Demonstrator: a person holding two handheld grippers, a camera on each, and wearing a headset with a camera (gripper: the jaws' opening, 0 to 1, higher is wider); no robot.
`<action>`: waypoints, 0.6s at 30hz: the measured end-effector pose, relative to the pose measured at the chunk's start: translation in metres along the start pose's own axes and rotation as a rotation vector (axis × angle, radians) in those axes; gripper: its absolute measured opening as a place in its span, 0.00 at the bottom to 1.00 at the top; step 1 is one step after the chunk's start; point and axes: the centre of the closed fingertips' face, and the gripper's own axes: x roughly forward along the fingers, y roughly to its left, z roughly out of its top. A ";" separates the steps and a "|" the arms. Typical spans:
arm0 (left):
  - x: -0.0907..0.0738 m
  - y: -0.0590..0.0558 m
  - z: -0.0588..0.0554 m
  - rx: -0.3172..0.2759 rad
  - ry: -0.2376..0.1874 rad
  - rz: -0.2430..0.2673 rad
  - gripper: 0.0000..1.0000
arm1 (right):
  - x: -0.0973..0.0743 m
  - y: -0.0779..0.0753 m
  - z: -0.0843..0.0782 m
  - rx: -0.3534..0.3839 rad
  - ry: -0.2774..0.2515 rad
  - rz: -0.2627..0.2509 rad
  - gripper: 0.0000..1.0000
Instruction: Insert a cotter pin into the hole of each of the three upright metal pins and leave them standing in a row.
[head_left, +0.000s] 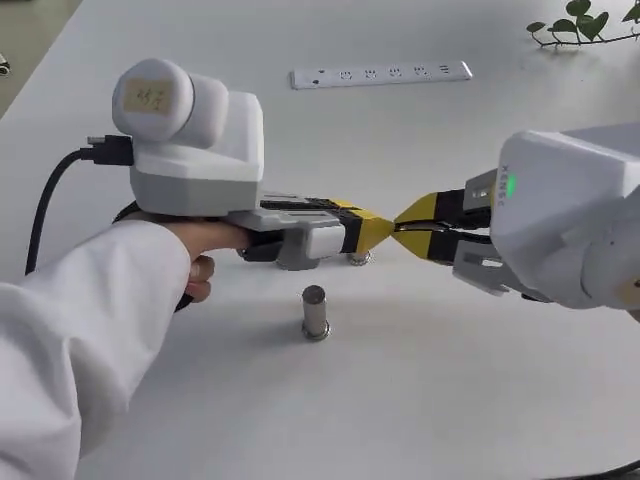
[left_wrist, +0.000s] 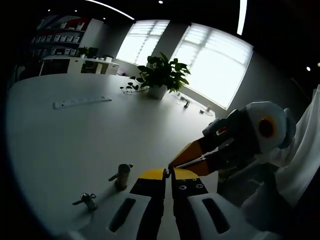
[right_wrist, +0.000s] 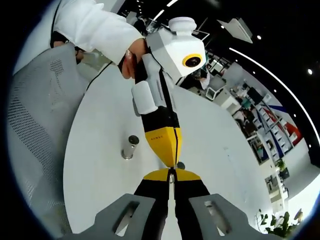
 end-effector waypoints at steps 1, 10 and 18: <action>-0.001 0.001 0.002 0.053 -0.011 0.008 0.02 | 0.000 -0.001 0.001 -0.006 -0.002 -0.005 0.00; -0.004 -0.004 0.000 0.062 0.003 0.015 0.01 | 0.000 0.000 0.005 -0.019 -0.012 -0.003 0.00; -0.007 -0.004 0.000 0.062 0.007 0.030 0.00 | 0.001 0.000 0.004 0.020 -0.031 -0.001 0.00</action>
